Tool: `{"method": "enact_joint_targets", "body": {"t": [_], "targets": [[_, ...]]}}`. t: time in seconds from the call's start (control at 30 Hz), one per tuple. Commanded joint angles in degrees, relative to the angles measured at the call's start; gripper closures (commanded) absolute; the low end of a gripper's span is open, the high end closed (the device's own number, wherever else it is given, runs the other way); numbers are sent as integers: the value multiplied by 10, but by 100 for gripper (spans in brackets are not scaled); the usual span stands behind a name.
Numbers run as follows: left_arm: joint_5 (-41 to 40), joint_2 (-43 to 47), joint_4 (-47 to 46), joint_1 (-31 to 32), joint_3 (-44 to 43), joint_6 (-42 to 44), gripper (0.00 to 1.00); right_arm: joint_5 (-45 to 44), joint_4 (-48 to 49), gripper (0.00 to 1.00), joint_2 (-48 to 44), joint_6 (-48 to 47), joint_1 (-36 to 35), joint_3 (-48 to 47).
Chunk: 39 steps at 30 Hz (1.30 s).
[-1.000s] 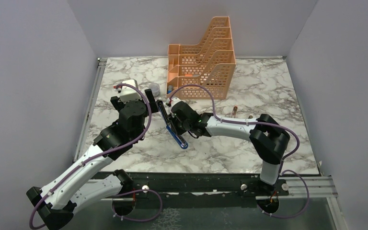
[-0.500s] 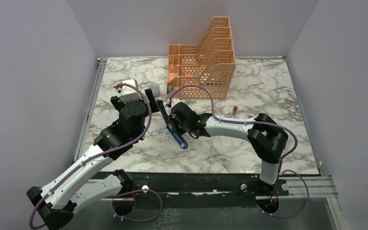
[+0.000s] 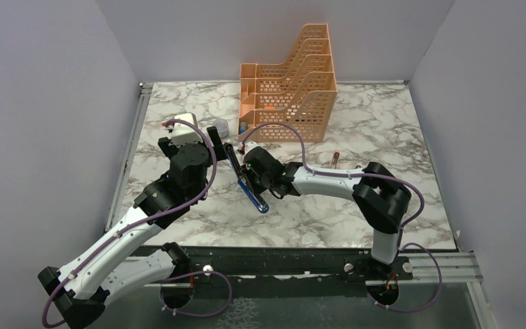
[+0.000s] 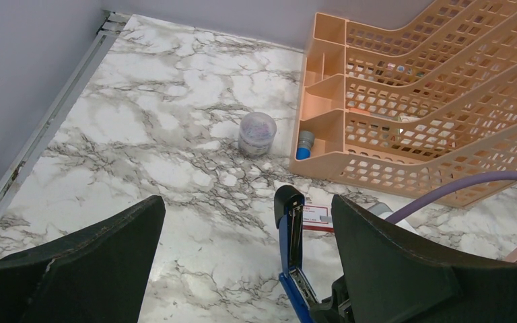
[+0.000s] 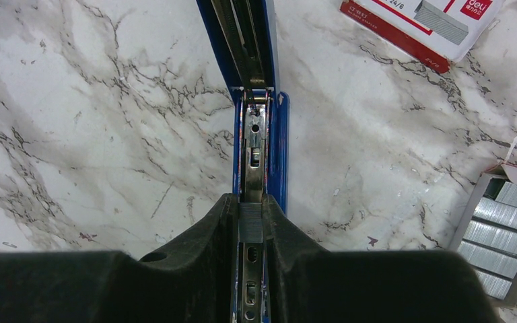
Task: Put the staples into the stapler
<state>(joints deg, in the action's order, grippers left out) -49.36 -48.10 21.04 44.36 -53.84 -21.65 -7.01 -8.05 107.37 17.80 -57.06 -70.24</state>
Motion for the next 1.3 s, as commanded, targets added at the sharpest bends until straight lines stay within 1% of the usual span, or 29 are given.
{"method": "enact_joint_targets", "body": {"t": [0.0,0.67,0.97,1.03,1.2,1.27], "targets": [[-8,1,-11,0,8,0,6,-16,-10,78,11,-16,-4,-12],[-7,-1,-12,0,8,-1,6,8,-22,77,-8,-41,-4,11],[-9,1,-12,0,9,-1,6,26,-23,75,-19,-42,-4,25],[-9,1,-12,0,9,-1,6,24,-29,73,-22,-33,-4,23],[-8,1,-12,0,10,-1,6,14,-63,62,-27,-6,-4,-3],[-7,0,-12,0,10,-1,6,9,-68,59,-33,1,-4,-8]]}}
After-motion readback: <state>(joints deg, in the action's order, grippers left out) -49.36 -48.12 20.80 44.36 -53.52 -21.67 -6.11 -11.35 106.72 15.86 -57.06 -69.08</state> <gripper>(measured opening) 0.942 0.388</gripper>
